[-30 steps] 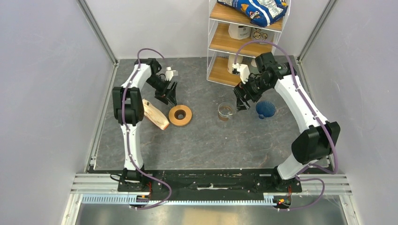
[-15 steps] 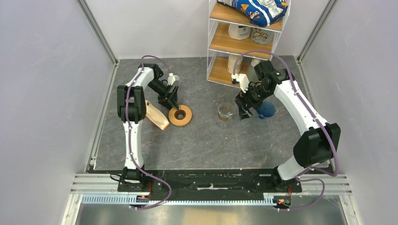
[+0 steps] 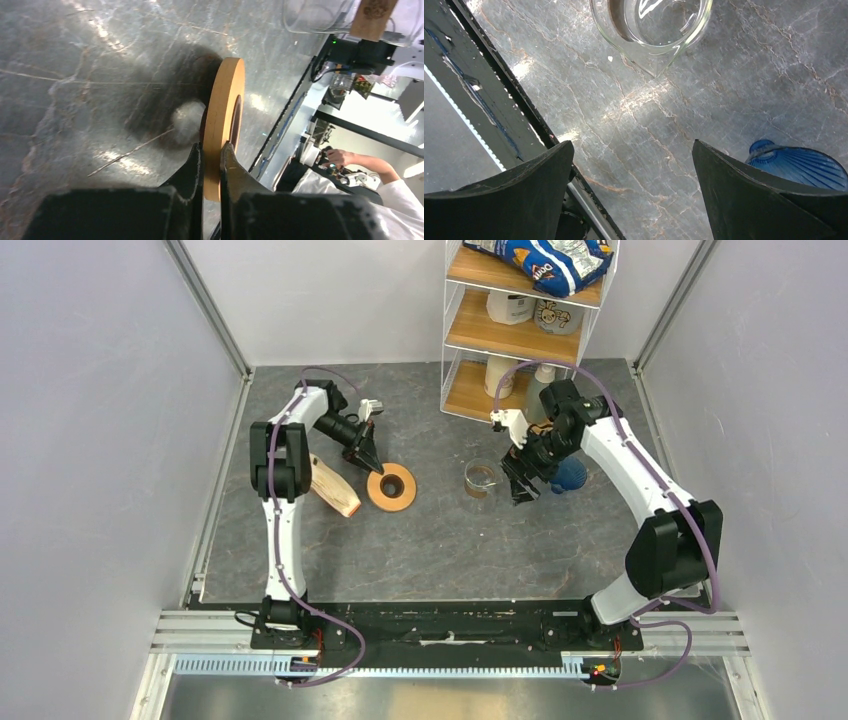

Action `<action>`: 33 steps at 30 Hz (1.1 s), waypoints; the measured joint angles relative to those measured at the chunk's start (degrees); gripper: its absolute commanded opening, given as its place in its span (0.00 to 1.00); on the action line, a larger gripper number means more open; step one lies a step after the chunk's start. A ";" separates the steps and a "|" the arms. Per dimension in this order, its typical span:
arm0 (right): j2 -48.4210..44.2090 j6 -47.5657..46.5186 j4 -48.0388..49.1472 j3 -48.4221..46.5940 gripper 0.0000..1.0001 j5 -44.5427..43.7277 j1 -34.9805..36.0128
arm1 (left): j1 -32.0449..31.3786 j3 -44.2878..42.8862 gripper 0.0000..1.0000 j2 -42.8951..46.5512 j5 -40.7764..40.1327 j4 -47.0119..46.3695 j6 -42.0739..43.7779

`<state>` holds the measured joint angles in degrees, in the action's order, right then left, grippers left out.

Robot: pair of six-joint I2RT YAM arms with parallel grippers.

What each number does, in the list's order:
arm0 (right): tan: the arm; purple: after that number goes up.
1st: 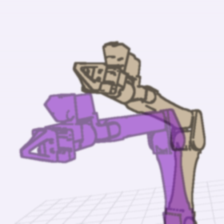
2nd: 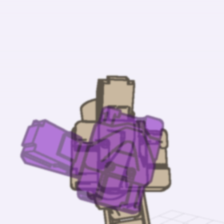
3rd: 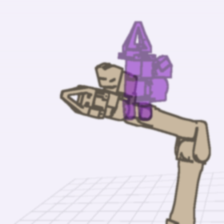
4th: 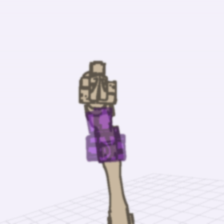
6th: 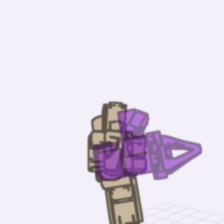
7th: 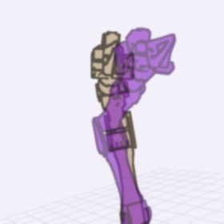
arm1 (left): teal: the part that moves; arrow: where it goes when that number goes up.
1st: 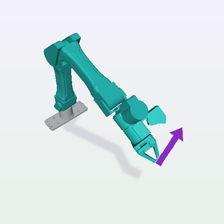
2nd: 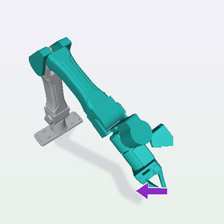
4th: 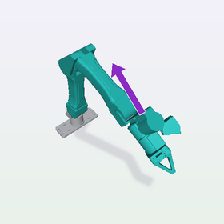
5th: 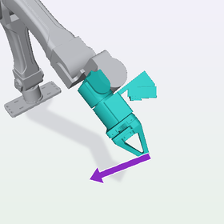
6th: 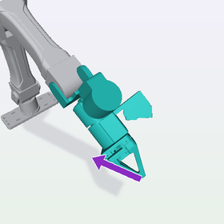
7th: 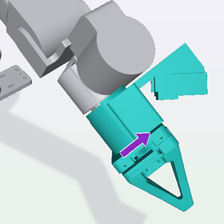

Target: Place the coffee filter in the dripper

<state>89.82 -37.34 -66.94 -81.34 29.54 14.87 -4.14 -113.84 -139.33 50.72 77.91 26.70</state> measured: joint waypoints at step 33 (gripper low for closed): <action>12.04 -19.28 10.71 0.59 0.84 4.48 6.03 | 1.36 13.14 0.02 20.24 13.11 -13.75 -20.11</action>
<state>101.86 -56.62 -56.23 -80.75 34.02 20.91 -2.79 -100.71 -119.09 63.83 64.16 6.59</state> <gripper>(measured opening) 0.874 0.103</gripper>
